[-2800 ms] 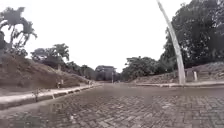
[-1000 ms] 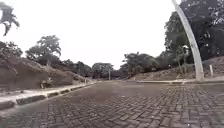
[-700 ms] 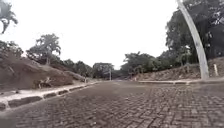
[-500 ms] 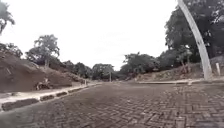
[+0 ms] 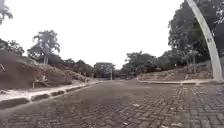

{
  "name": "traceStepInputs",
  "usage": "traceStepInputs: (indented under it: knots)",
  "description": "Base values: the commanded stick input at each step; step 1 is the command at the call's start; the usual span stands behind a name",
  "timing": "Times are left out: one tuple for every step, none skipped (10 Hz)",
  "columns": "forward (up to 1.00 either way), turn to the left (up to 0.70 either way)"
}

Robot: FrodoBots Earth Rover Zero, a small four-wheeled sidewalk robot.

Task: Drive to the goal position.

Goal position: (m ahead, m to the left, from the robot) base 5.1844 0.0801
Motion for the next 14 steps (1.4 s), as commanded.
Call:
traceStepInputs:
  knots:
    - [1.00,0.00]
    - [1.00,0.00]
    - [1.00,0.00]
    - [1.00,0.00]
    - [1.00,0.00]
    - [1.00,0.00]
    - [1.00,0.00]
    - [1.00,0.00]
    - [1.00,0.00]
    - [1.00,0.00]
    - [1.00,0.00]
    - [1.00,0.00]
    - [1.00,-0.11]
    - [1.00,-0.27]
